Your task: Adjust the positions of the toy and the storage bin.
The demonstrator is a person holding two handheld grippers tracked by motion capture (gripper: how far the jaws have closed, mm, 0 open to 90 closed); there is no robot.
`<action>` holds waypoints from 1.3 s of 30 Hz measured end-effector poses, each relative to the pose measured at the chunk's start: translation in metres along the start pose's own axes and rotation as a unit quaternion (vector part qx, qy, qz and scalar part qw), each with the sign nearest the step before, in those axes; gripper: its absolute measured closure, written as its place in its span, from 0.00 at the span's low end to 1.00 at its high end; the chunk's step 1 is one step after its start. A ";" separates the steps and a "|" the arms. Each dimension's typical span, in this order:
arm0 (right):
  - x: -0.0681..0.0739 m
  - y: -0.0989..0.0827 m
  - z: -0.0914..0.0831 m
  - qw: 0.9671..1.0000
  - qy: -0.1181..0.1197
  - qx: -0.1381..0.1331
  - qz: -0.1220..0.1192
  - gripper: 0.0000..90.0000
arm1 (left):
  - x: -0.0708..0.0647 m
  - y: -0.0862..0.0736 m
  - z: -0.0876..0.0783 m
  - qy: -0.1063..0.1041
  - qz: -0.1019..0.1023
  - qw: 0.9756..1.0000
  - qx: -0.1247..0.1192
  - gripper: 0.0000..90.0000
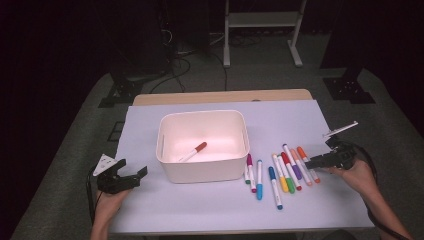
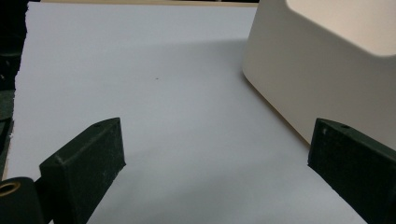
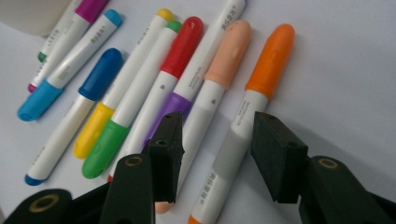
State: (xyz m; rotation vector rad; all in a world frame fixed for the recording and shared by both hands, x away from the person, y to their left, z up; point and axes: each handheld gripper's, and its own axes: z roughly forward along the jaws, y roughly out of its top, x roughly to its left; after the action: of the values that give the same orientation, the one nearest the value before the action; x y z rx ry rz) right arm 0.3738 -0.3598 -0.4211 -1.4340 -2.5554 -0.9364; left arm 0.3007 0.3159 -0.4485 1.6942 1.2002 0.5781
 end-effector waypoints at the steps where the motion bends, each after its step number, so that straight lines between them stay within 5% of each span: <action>1: 0.000 0.000 0.001 1.000 -0.005 0.002 0.000 0.58 | 0.000 0.000 0.000 0.000 0.000 1.000 -0.001 0.03; 10: -0.002 -0.004 0.008 0.999 -0.040 0.004 -0.007 0.61 | 0.000 0.000 0.000 0.000 -0.001 1.000 -0.001 0.03; 21: 0.004 -0.007 0.013 0.994 -0.102 0.004 -0.040 0.82 | 0.000 0.000 0.000 0.000 0.000 1.000 0.000 0.03; 30: 0.002 -0.007 0.012 0.995 -0.094 0.001 -0.023 0.84 | 0.000 0.000 0.000 0.000 -0.001 1.000 0.000 0.03; 39: -0.007 -0.012 0.000 0.999 -0.035 -0.024 0.005 0.84 | 0.000 0.000 0.001 0.001 -0.001 1.000 0.001 0.03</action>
State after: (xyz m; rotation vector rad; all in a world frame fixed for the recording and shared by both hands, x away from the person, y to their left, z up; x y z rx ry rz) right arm 0.3682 -0.3693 -0.4291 -1.5168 -2.5888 -0.9693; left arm 0.3013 0.3158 -0.4491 1.6946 1.2032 0.5772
